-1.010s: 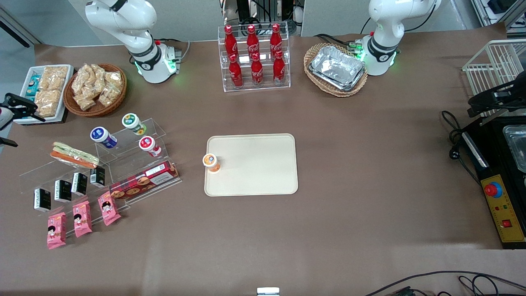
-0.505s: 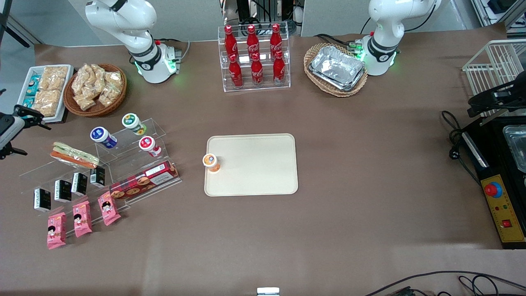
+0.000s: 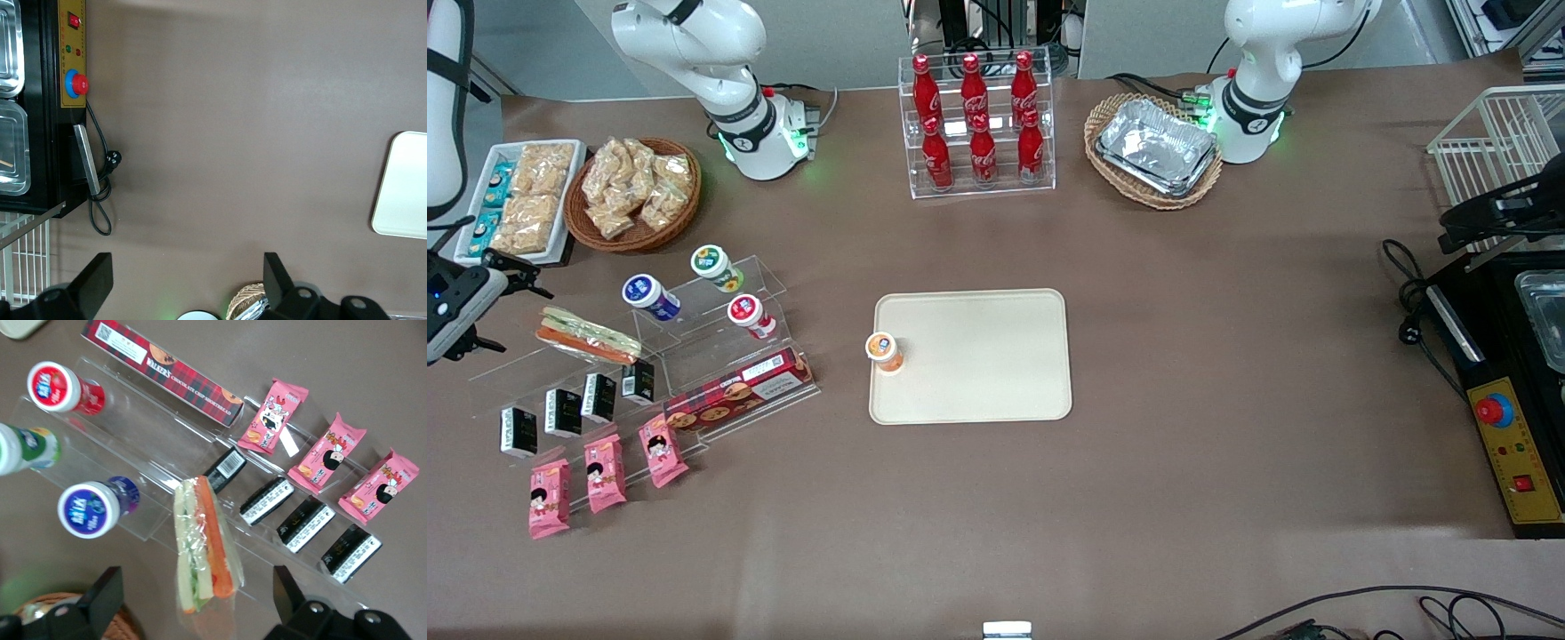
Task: Place sandwich on tray
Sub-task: 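Lower the open right gripper over the wrapped sandwich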
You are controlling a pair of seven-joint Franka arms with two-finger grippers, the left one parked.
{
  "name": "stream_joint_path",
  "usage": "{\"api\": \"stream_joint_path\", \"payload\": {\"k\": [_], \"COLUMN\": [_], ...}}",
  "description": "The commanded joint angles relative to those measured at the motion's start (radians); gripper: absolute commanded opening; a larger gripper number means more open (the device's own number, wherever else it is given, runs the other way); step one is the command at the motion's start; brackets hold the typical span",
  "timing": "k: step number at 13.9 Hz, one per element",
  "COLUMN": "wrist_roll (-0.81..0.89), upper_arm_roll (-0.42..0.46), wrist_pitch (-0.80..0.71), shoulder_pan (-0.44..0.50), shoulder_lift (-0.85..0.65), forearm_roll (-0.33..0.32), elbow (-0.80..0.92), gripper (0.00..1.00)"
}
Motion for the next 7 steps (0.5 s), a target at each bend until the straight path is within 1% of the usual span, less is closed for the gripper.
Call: {"api": "stream_joint_path", "payload": {"k": [1, 7], "wrist_roll": [-0.099, -0.163], "upper_arm_roll": [-0.027, -0.044], "wrist_pitch": [0.115, 0.201], "shoulder_pan": [0.002, -0.012], "shoulder_lift": [-0.022, -0.027], "forearm_roll": [-0.007, -0.007], "elbow": [-0.088, -0.184], "gripper": [1.0, 1.0]}}
